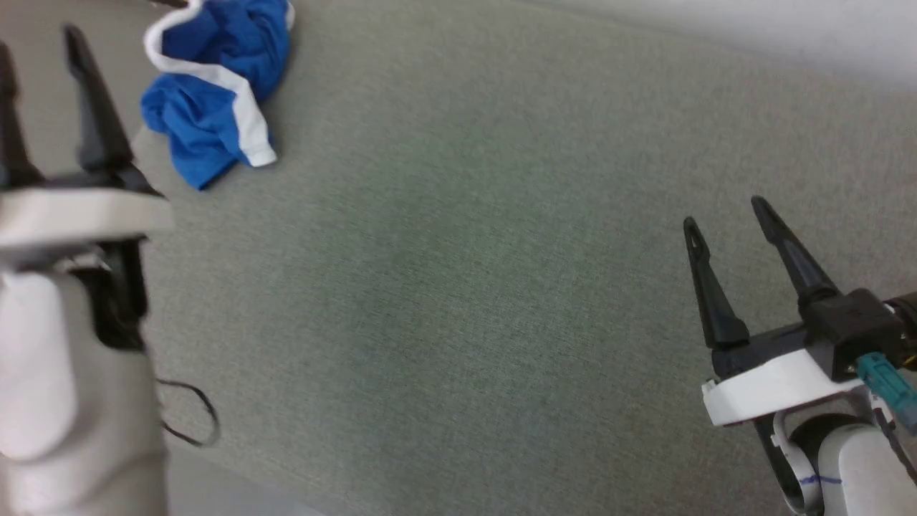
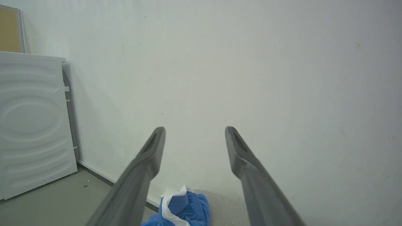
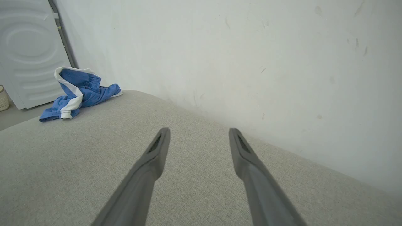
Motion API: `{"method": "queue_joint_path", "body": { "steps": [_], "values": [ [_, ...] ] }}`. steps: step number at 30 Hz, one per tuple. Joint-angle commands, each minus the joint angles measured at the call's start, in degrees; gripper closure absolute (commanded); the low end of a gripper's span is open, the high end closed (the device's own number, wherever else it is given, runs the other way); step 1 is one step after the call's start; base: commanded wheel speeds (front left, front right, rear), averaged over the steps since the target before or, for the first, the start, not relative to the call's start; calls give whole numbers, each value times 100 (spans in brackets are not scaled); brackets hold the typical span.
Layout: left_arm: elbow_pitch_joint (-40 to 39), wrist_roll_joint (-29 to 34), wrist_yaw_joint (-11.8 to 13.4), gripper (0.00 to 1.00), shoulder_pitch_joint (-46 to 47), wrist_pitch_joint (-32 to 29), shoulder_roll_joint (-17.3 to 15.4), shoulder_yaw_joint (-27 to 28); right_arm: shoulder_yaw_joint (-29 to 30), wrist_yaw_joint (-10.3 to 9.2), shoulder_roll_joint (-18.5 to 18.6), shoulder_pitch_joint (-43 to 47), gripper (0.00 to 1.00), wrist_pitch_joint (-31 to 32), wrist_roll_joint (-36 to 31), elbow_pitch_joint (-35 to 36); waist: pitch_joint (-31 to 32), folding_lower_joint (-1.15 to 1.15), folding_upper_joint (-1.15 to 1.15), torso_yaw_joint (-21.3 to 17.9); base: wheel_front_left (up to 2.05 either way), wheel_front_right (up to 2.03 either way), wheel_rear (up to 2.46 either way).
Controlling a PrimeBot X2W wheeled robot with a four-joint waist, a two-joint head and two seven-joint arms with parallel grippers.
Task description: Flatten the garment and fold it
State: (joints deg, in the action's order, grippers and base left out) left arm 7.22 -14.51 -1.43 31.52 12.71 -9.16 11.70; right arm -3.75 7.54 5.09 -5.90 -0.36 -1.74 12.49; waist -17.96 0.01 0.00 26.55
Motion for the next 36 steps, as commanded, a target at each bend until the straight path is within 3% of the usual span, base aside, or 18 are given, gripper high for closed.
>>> {"method": "queue_joint_path", "body": {
  "steps": [1,9,15,24,30,31,33,34,35,36],
  "values": [
    [158,-66,-39,0,265,-39,-131,78,-13,-5,33,-107,0,31,1,80,-656,-1,0,-308,0,0,0],
    [2036,-659,-281,0,1899,-1742,-1117,283,-143,-5,239,-554,0,65,11,243,-1606,-1,0,-589,0,0,0],
    [3249,-1192,-422,0,2685,-3162,-1643,392,-278,-5,360,-862,0,59,36,318,-2216,-1,0,-858,0,0,0],
    [4391,-1170,-399,0,2851,-3795,-2273,347,-436,-5,355,-1036,0,-80,95,226,-2555,-1,0,-1357,0,0,0],
    [4966,-1359,-360,0,2757,-4266,-2280,420,-439,-5,281,-1089,0,-211,116,106,-2552,-1,0,-1507,0,0,0],
    [5021,-1379,-361,17,2762,-4333,-2294,421,-437,-5,268,-1092,0,-227,115,88,-2532,-1,0,-1522,0,0,0],
    [5076,-1371,-361,87,2786,-4383,-2335,393,-434,-5,247,-1099,0,-256,119,45,-2477,-1,0,-1544,0,0,0],
    [5076,-1371,-361,87,2786,-4383,-2335,393,-434,-5,247,-1099,0,-256,119,45,-2477,-1,0,-1544,0,0,0],
    [5094,-1360,-358,100,2809,-4400,-2360,375,-434,-5,239,-1103,0,-272,120,15,-2437,-1,0,-1552,0,0,0],
    [5110,-1343,-352,100,2830,-4413,-2387,352,-436,-5,230,-1105,0,-288,121,-20,-2386,-1,0,-1556,0,0,0]
  ]
}}
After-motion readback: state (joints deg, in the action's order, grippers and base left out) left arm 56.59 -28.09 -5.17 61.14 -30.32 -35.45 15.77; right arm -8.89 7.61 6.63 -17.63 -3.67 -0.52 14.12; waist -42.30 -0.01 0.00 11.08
